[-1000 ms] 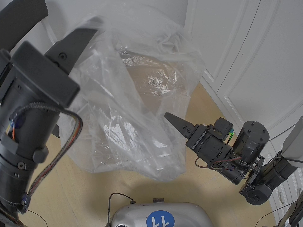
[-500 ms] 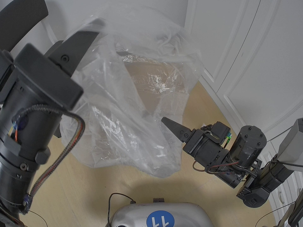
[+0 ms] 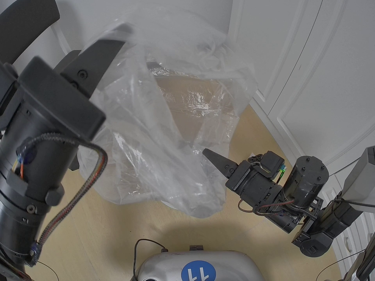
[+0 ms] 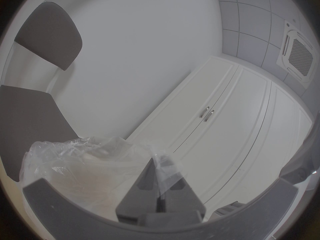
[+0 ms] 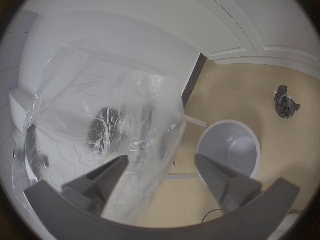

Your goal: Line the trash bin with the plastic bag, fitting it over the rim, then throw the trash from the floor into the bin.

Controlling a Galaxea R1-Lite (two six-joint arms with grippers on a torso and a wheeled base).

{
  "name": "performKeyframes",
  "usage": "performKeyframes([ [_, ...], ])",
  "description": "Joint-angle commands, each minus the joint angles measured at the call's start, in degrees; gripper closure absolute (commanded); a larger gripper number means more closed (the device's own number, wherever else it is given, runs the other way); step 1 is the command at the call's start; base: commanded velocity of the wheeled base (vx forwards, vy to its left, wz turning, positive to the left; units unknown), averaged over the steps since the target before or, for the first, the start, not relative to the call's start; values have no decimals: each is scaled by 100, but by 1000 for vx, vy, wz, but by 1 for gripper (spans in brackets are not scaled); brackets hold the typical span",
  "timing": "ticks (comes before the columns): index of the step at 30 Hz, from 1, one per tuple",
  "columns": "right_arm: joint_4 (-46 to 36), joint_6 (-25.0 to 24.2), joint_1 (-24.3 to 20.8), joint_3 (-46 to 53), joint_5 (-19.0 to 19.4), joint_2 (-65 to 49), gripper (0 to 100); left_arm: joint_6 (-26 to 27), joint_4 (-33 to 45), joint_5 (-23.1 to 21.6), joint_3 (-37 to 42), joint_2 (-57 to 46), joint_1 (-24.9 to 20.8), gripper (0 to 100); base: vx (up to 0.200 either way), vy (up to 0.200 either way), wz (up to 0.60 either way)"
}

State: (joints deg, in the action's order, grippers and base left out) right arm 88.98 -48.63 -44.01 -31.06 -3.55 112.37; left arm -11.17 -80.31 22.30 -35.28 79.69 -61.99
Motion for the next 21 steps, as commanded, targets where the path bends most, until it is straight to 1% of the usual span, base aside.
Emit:
performKeyframes([
  [1,102,-15,-3,4,30,-31,100,-8,-2,3,12,11,3,100,0,0,0],
  [9,102,46,68,-23,-41,-75,100,-17,16,-6,12,64,99,100,0,0,0],
  [11,102,117,85,-14,-50,-102,100,-26,24,-15,12,73,143,100,0,0,0],
  [12,102,363,147,-5,-50,-128,100,-26,95,-24,21,82,266,100,0,0,0],
  [13,102,363,147,-5,-50,-128,100,-26,95,-24,21,82,266,100,0,0,0],
  [14,102,837,270,56,-32,-154,100,-26,156,-24,39,143,442,100,0,0,0],
  [15,102,1119,340,118,-23,-181,100,-26,226,-41,65,170,565,100,0,0,0],
  [16,102,1119,340,118,-23,-181,100,-26,226,-41,65,170,565,100,0,0,0],
  [17,102,1505,437,241,12,-216,100,-35,367,-76,65,178,715,100,0,0,0],
  [18,102,2015,569,434,38,-260,100,-35,701,-94,65,196,899,100,0,0,0],
  [19,102,2138,604,469,38,-277,100,-35,807,-94,65,196,952,100,0,0,0],
  [20,102,2525,718,601,56,-356,100,-79,1149,-103,74,187,1057,100,0,0,0],
  [21,102,2630,753,628,56,-383,100,-105,1246,-103,83,187,1075,100,0,0,0],
])
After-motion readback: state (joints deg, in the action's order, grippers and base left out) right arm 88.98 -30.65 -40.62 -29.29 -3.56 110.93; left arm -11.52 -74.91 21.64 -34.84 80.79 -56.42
